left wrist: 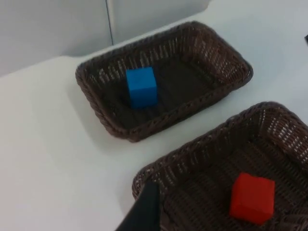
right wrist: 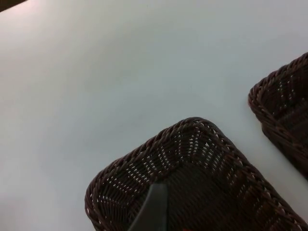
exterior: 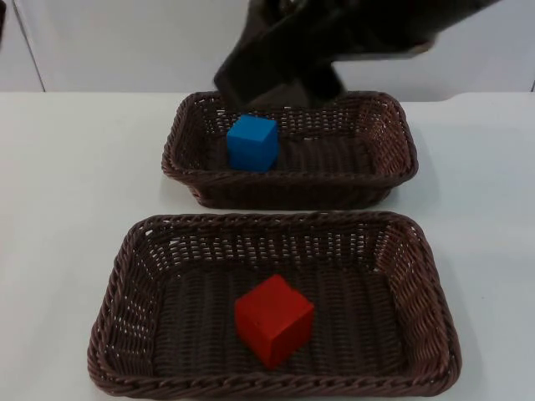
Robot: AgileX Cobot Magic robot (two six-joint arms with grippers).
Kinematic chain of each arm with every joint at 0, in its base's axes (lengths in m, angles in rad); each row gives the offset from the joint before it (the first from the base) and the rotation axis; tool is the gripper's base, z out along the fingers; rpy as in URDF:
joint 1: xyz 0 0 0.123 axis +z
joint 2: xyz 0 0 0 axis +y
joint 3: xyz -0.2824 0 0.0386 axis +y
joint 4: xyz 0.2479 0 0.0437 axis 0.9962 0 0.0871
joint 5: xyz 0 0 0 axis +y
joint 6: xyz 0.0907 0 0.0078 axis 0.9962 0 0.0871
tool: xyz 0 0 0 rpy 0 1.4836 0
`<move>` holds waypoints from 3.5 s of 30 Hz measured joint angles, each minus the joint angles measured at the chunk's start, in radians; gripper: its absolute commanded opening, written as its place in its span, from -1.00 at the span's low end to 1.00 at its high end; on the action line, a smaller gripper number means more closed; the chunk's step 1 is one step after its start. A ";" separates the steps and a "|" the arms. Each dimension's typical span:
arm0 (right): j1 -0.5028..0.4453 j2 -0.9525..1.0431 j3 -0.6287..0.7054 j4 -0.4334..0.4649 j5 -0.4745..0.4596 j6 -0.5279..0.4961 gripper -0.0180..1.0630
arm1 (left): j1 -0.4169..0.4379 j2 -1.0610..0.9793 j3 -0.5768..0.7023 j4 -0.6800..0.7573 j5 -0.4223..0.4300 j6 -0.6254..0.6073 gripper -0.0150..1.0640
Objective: Pick up one cube with the left hand and place it into the upper basket. Pick up one cube with the right hand and place it into the lower basket.
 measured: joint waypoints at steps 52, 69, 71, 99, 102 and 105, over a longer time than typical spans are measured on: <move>0.002 -0.909 0.583 -0.028 -0.101 0.009 0.47 | 0.000 -0.585 0.167 0.172 0.156 -0.227 0.67; 0.002 -1.184 0.616 -0.054 0.122 0.052 0.47 | 0.000 -0.688 0.233 0.320 0.285 -0.397 0.67; 0.002 -1.219 0.616 -0.055 0.164 0.061 0.47 | 0.000 -0.688 0.233 0.320 0.289 -0.401 0.67; 0.002 -1.476 0.616 -0.262 0.489 0.338 0.47 | 0.000 -0.688 0.233 0.328 0.289 -0.407 0.67; 0.002 -1.476 0.611 -0.263 0.521 0.338 0.47 | 0.000 -0.688 0.233 0.328 0.289 -0.407 0.67; 0.002 -1.476 0.601 -0.280 0.612 0.338 0.47 | 0.000 -0.688 0.233 0.328 0.289 -0.407 0.67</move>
